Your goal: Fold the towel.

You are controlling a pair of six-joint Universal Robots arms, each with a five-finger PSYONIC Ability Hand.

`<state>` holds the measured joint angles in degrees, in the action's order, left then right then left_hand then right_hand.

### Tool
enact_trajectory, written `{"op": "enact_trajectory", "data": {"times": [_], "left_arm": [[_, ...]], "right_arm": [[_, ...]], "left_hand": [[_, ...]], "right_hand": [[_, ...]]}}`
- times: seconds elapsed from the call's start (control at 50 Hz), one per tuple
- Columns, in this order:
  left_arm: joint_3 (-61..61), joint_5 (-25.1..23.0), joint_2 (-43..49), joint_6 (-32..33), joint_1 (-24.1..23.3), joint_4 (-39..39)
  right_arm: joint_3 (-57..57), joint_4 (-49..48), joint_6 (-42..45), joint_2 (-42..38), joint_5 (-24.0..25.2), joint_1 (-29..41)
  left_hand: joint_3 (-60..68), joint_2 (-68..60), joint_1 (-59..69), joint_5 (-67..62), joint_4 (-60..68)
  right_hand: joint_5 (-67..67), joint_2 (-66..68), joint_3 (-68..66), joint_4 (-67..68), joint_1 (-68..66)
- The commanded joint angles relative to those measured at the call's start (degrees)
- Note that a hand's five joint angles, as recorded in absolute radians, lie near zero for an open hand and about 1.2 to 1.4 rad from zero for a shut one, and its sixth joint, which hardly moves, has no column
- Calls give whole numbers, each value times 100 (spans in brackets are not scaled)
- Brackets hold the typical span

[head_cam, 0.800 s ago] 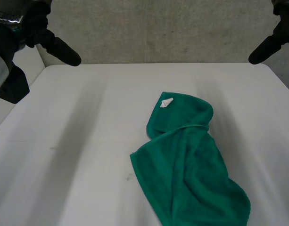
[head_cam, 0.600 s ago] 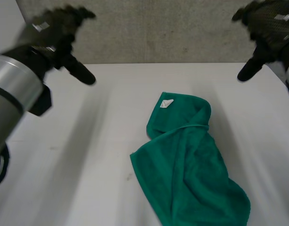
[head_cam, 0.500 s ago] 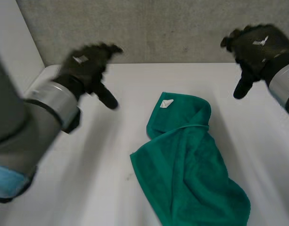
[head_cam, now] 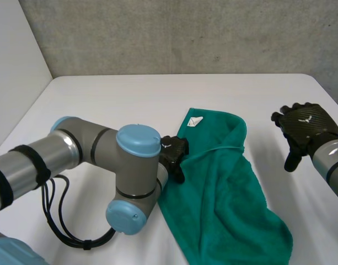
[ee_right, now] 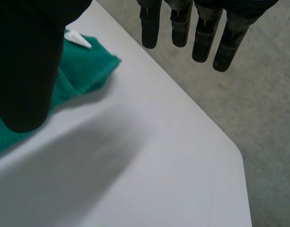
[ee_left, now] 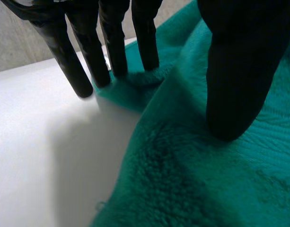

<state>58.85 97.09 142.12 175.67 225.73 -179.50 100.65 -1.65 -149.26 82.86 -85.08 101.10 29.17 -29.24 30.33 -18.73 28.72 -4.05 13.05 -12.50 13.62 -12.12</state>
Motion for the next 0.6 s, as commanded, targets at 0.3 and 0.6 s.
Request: {"op": "enact_trajectory", "data": {"times": [0.3,0.6], "left_arm": [[803,214,-3136,599,-20,-112],[1699,214,-4490,2383,-142,-103]], "right_arm": [[-1556,103,-1140,-789,553,-539],[-3805,2028,-2670,-2853,2794,128]], "left_hand": [[5083,-5076,4967,-5127,5128],[5083,-5076,4967,-5127,5128]], "right_hand": [[405,-305,250,-362,212],[405,-305,250,-362,212]]}}
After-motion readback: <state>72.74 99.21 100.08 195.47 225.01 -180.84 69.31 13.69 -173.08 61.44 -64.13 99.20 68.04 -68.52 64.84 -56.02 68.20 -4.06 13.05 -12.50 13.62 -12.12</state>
